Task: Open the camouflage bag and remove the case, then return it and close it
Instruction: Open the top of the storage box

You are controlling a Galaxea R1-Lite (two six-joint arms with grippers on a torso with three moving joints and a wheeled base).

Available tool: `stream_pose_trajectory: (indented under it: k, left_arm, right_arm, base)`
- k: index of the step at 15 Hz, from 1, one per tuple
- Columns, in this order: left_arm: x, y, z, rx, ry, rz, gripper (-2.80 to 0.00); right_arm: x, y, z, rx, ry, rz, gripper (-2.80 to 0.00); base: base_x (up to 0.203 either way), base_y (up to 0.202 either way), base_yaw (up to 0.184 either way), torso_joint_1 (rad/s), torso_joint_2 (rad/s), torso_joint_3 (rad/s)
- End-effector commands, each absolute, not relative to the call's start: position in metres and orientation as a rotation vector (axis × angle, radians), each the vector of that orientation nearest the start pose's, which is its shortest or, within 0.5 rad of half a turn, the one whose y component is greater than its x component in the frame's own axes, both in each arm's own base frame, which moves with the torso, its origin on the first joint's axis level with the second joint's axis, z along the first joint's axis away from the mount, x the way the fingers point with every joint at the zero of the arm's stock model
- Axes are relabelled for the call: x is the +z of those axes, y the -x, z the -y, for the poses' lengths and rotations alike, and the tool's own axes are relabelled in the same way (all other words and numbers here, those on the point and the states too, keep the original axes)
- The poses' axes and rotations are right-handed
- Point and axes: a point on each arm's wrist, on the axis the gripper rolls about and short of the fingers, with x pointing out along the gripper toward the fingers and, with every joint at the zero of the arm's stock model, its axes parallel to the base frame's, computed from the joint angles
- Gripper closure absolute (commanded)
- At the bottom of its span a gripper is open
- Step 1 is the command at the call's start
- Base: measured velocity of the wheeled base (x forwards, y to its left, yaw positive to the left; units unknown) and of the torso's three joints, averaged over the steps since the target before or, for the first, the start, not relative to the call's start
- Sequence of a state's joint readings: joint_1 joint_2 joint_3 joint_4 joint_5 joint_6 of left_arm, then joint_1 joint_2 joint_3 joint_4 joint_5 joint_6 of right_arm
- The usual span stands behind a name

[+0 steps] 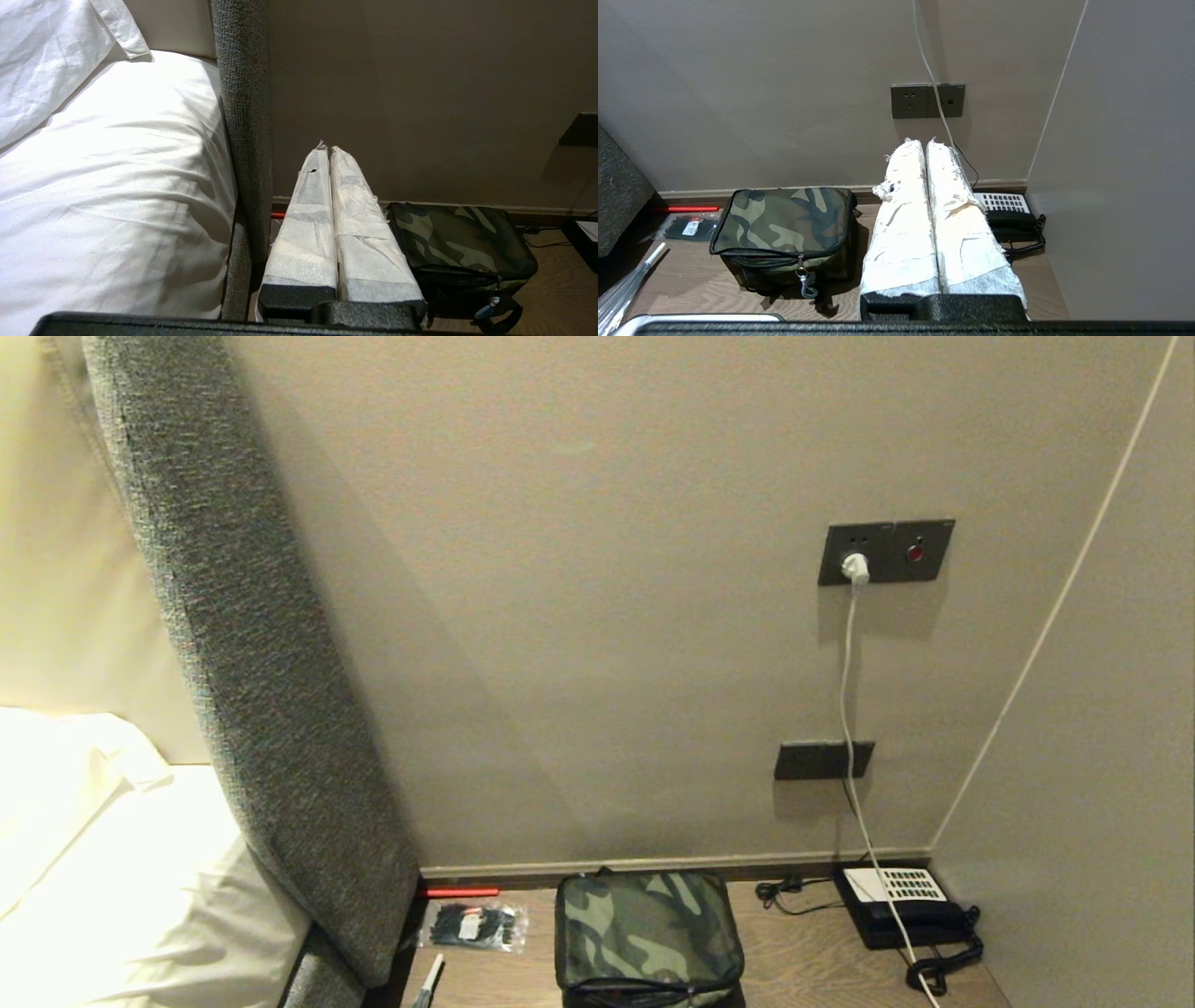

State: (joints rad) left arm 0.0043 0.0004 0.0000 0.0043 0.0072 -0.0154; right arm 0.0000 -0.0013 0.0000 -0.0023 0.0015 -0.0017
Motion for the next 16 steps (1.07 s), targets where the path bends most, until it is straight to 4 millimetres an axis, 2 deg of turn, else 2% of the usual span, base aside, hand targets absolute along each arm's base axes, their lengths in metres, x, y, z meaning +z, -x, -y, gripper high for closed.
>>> stream_pose_trajectory:
  k: [1,16]
  left_arm:
    - [0.0742,0.0226,-0.0001,0.014,0.018,-0.008,0.00]
    - [0.0742,0.0227,-0.0001,0.014,0.021,-0.005,0.00]
  right_arm:
    - [0.0748,0.0229,0.0000,0.002,0.002,0.005,0.00]
    - [0.0748,0.0229,0.0000,0.002,0.002,0.005,0.00]
  base:
    - [0.000,0.000,0.000,0.000,0.00,0.000]
    - [0.000,0.000,0.000,0.003,0.00,-0.185]
